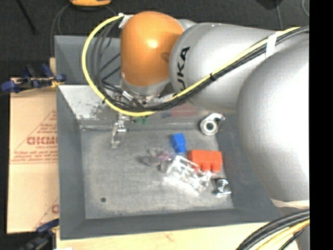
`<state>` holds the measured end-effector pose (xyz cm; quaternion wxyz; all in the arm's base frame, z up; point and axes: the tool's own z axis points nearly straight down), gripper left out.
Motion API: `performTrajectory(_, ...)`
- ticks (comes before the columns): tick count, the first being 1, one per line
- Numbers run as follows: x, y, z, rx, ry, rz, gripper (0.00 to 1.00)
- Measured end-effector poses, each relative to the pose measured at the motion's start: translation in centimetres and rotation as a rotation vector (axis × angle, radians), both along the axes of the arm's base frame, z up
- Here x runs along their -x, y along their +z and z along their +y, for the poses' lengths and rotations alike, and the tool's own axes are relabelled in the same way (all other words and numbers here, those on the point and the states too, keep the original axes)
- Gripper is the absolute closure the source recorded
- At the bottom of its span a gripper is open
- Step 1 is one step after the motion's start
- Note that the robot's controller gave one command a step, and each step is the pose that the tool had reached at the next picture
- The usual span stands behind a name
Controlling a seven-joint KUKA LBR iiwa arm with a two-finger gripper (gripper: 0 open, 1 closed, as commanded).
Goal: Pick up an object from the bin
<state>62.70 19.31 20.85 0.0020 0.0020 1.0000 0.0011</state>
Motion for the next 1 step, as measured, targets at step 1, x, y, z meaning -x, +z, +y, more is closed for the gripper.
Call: performTrajectory(1, 0.98, -12.45, -8.39, 0.001, 0.185, -0.005, 0.0)
